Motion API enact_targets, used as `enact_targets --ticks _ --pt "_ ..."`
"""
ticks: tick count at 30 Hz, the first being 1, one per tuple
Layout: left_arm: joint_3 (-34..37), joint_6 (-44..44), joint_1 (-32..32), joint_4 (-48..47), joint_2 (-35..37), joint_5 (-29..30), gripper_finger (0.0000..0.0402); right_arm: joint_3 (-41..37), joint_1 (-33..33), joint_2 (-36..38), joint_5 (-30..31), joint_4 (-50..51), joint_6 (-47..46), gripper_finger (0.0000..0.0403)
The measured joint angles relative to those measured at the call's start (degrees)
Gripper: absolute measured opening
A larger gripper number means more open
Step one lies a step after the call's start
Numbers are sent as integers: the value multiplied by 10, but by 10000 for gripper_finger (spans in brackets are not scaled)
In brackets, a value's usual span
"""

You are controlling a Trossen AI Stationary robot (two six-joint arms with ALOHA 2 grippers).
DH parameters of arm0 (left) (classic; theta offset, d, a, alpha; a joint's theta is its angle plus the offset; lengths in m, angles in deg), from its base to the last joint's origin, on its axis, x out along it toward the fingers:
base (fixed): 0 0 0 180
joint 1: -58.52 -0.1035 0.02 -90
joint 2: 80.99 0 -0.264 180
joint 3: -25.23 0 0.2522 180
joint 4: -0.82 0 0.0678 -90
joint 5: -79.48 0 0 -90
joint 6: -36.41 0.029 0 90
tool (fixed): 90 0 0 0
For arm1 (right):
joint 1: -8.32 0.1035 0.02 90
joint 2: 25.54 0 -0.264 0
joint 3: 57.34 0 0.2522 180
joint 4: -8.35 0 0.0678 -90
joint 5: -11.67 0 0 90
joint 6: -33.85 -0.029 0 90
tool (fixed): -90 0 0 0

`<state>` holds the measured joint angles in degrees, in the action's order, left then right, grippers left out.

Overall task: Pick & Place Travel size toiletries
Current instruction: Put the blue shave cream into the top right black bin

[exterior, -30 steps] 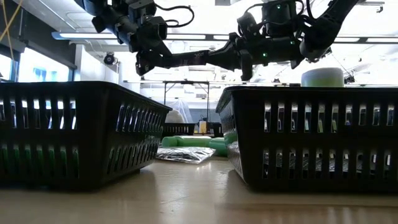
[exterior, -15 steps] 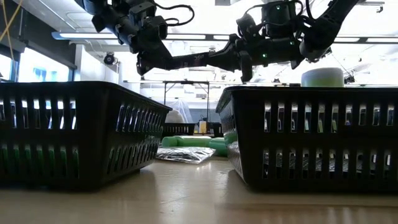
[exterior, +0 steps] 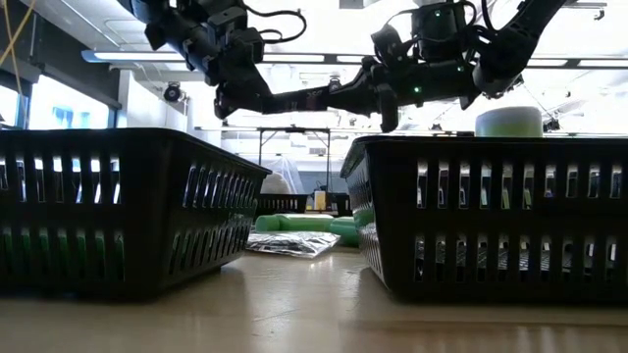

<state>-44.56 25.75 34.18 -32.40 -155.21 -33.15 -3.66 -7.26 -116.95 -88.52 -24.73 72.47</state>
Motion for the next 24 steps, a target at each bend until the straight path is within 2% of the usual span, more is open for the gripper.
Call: enact_targets --ticks 7,9,17,24 --pt "0 -1 0 3 0 5 231 0 1 0 -5 0 -1 4" --pt "0 -1 -1 5 0 7 247 0 1 0 12 0 -1 4" --pt "-3 25 -16 33 11 14 256 1 1 7 96 49 -30 4" --pt "-26 41 -67 30 15 14 257 0 6 35 190 149 -82 4"
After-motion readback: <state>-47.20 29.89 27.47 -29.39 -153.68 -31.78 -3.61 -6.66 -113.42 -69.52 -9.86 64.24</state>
